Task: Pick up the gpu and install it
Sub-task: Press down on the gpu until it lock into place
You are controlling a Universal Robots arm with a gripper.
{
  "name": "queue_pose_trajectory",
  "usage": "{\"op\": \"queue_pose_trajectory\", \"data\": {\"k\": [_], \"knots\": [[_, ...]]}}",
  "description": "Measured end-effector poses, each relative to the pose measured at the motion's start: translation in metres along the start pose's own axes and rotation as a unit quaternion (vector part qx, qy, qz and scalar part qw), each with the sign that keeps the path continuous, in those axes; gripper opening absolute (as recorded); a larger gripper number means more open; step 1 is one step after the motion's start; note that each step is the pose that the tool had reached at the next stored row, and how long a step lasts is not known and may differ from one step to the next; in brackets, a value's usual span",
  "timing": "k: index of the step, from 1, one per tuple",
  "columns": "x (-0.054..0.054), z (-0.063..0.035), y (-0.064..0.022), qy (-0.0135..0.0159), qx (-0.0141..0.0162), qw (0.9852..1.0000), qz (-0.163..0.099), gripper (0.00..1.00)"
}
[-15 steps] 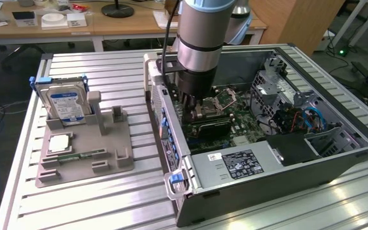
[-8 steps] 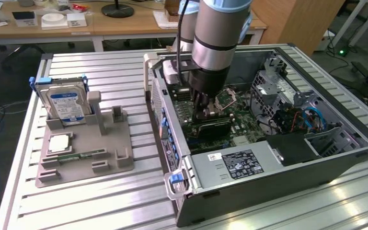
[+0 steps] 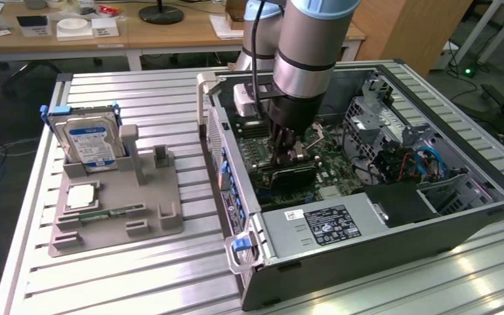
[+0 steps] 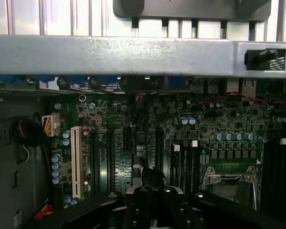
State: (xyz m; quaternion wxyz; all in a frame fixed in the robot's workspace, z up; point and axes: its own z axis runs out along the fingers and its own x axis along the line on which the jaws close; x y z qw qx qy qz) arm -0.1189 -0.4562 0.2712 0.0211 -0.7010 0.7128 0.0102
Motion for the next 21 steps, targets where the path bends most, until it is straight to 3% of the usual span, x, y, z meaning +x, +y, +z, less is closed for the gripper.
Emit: {"op": "queue_pose_trajectory", "data": {"k": [7,16,21], "knots": [[0.003,0.0006,-0.0008,-0.0001,0.0000,1.0000,0.000,0.11],[0.004,0.0086,-0.0008,0.0000,-0.0001,1.0000,0.000,0.11],[0.004,0.0135,-0.0009,0.0017,-0.0017,1.0000,0.000,0.11]]}}
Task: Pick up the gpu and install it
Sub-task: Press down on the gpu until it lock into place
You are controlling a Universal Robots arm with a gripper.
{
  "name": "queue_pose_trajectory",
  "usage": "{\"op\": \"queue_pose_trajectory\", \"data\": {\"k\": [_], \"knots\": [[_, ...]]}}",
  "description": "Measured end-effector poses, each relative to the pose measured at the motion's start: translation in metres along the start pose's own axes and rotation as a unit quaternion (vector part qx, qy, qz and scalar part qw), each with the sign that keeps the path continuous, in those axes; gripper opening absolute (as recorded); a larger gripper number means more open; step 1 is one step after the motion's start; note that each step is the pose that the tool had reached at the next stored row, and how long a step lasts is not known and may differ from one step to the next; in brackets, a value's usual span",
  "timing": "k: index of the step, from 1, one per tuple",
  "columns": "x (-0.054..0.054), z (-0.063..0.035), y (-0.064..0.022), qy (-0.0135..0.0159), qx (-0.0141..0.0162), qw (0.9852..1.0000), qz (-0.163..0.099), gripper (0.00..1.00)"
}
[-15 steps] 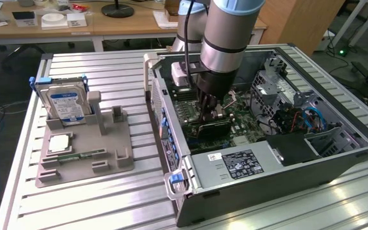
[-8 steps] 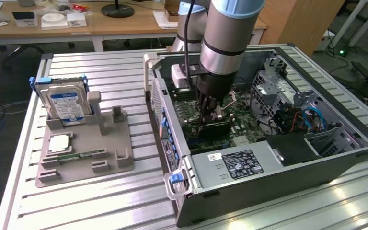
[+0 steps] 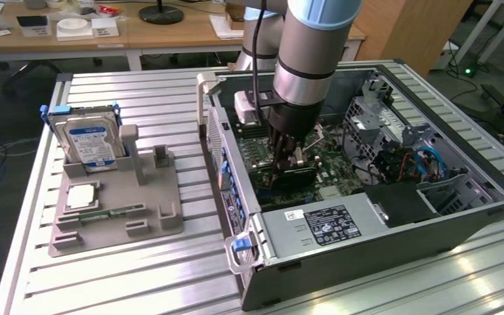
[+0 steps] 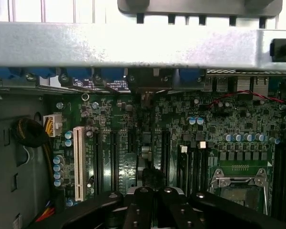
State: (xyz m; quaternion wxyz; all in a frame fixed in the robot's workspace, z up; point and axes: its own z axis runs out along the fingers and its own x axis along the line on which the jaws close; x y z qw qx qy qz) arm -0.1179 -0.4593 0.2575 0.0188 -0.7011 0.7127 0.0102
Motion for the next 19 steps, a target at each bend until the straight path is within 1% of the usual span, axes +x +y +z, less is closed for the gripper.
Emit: {"op": "queue_pose_trajectory", "data": {"k": [2,3,4,5,6,8,9,19], "knots": [[0.0005,-0.0005,0.0003,-0.0002,-0.0003,1.0000,0.000,0.11],[0.0003,-0.0011,0.0002,-0.0022,-0.0003,1.0000,0.000,0.11],[-0.0001,-0.0014,0.0002,-0.0055,0.0004,1.0000,0.000,0.11],[-0.0003,-0.0029,0.0002,-0.0080,0.0010,1.0000,0.000,0.11],[-0.0004,-0.0043,0.0001,-0.0094,0.0015,1.0000,0.000,0.11],[-0.0003,-0.0082,0.0001,-0.0092,0.0008,1.0000,0.000,0.11],[-0.0003,-0.0088,0.0000,-0.0096,0.0009,1.0000,0.000,0.11],[-0.0003,-0.0094,0.0000,-0.0097,0.0009,1.0000,0.000,0.11]]}}
